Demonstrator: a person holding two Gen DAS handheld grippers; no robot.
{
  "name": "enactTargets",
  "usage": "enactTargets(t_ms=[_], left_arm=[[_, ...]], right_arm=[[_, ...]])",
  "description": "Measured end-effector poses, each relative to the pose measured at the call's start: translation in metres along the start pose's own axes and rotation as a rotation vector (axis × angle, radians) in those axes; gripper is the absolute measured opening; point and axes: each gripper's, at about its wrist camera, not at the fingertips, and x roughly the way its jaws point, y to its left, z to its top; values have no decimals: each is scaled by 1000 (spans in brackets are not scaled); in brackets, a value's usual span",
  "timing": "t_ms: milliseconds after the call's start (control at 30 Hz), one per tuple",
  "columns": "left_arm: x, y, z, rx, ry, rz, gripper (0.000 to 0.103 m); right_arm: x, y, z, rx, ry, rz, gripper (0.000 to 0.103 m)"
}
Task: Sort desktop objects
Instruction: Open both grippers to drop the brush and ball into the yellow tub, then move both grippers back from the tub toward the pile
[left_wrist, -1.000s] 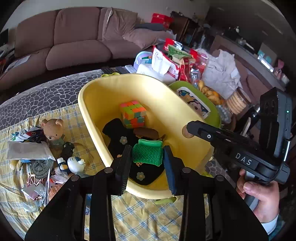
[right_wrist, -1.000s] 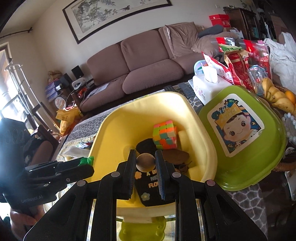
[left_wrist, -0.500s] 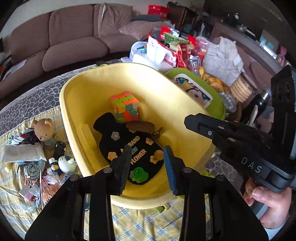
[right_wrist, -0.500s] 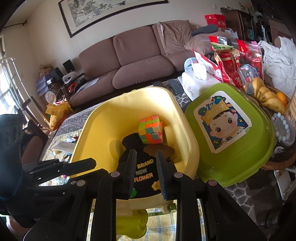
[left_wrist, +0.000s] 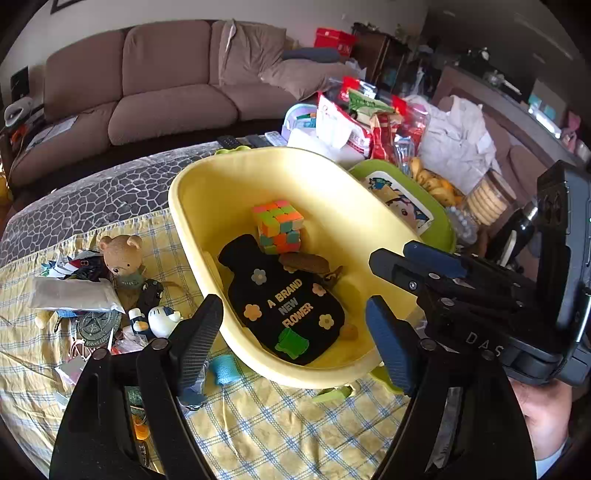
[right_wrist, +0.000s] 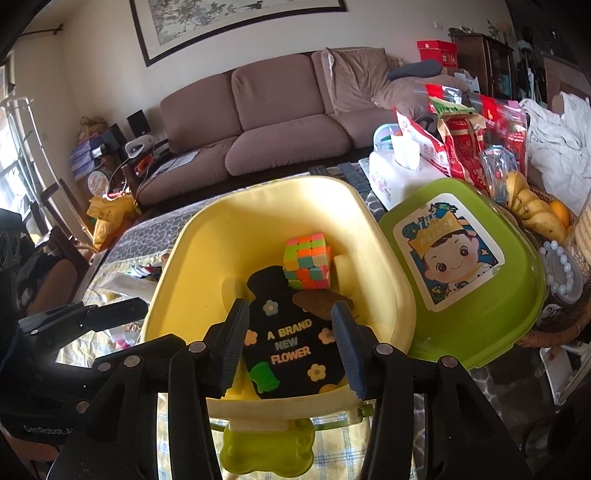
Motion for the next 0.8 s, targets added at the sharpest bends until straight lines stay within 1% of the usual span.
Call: enactTargets(t_ms=[33,67,100,133,200,233,267,367,400,533,800], left_arm=[[-3,2,-1,-6,-12,4,85],[-6,4,-1,-13,-19,7,91],[-8,7,-2,-22,-23,10,94],[-11,10,-2,-31,-25,13,95],[-15,15,-4,-43,-26,16,96],[-16,17,-5,-48,-26,19,97],[-18,20,-5,-53,-27,20,102],[-26,29,-9,-74,-35,18,103],[-28,32,-10,-78,-37,24,103],[-38,46,-14,-96,-43,48,103],[-64,88,-24,-144,-66,99,103]], right_arm=[[-1,1,0,-2,-2,-2,61],[-2,2,1,-4,-5,-4,65],[-3,3,1,-4,-7,-6,73],[-4,4,1,-4,-13,-10,78],[-7,4,1,-2,-22,-15,80],[-7,4,2,-1,-21,-18,83],[-7,5,2,-1,-17,-21,85],[-7,8,2,-7,-15,-23,94],[-7,10,2,-14,-15,-28,101],[-9,21,2,-39,-17,-39,103],[-3,48,4,-75,-18,-17,103]])
